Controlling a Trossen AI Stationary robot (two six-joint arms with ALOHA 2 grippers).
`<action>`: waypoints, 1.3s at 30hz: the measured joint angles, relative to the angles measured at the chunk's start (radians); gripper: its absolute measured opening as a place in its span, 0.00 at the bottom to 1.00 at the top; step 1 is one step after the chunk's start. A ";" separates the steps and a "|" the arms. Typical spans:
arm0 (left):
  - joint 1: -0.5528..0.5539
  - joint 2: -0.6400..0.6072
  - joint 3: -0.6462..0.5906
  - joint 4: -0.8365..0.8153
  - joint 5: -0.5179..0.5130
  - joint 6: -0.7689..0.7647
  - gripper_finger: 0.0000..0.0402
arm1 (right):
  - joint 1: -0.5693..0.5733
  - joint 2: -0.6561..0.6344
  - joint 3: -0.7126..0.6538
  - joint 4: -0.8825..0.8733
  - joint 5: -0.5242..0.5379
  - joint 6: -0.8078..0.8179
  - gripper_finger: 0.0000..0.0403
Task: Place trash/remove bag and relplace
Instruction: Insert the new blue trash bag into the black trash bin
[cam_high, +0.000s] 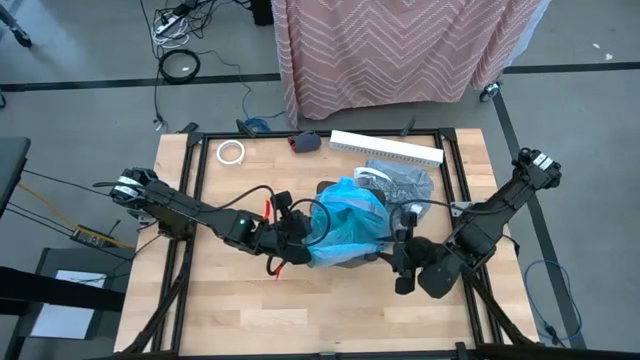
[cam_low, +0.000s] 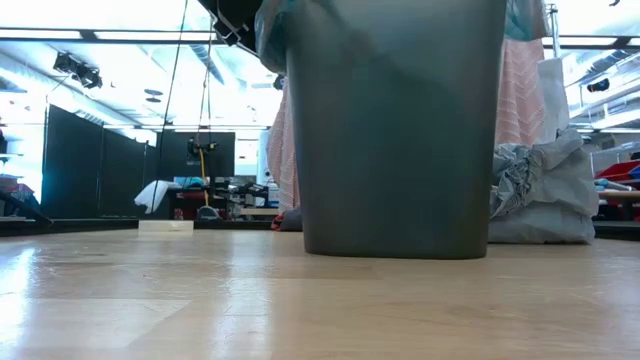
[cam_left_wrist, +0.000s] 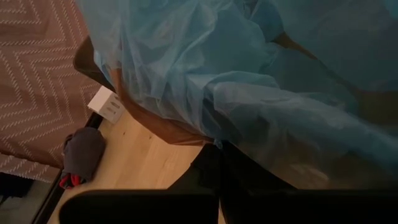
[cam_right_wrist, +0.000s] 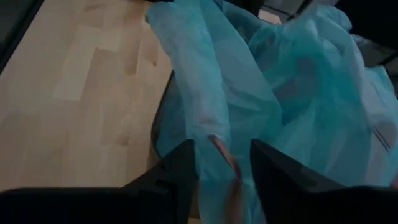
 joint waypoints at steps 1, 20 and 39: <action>0.000 0.000 0.000 -0.001 0.002 0.000 0.01 | 0.000 0.002 -0.001 0.013 -0.002 -0.021 0.33; 0.000 0.000 0.000 -0.002 0.003 -0.003 0.01 | 0.100 0.004 -0.001 0.066 0.030 -0.024 0.00; 0.000 0.000 0.000 -0.003 0.010 -0.003 0.01 | 0.114 0.230 -0.001 -0.040 0.051 0.110 0.00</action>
